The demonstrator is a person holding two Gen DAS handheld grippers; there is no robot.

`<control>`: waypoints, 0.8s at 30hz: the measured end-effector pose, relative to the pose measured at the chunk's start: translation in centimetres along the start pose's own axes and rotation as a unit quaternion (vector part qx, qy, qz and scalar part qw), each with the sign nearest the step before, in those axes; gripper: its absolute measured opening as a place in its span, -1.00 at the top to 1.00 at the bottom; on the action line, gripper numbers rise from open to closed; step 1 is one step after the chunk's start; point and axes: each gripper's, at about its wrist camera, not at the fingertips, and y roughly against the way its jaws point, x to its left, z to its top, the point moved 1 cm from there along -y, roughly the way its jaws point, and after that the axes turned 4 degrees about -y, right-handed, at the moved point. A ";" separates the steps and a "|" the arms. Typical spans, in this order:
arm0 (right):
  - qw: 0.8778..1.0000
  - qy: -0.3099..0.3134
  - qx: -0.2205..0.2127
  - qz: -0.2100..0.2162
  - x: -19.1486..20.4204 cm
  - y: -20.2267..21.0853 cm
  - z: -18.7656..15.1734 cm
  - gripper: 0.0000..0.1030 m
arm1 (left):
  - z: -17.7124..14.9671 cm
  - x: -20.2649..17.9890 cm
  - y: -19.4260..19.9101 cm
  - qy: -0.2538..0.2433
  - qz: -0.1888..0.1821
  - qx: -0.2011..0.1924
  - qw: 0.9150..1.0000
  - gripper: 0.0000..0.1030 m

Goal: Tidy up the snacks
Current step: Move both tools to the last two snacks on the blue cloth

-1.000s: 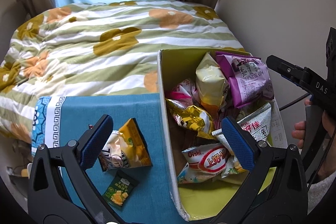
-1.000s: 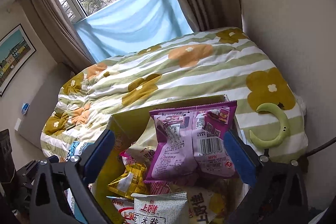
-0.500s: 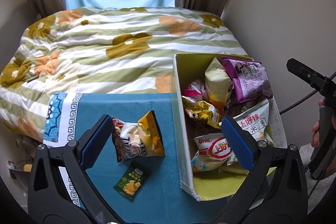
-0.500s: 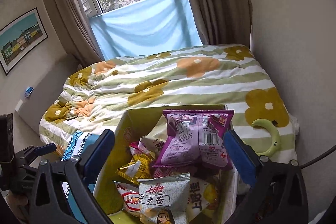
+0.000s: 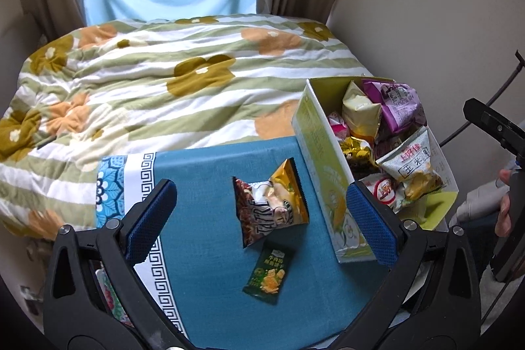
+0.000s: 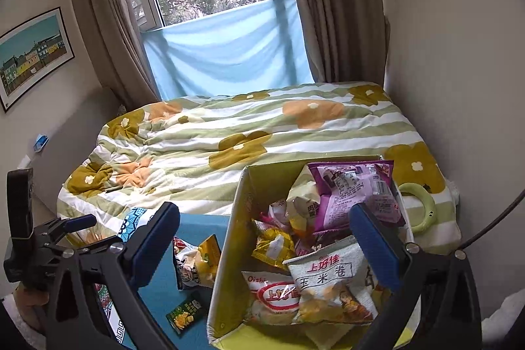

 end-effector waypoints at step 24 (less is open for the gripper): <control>0.979 -0.098 0.111 -0.137 10.1 -3.9 -17.6 -0.99 | -2.2 -1.3 -13.5 -0.302 -0.121 0.151 0.934 -0.98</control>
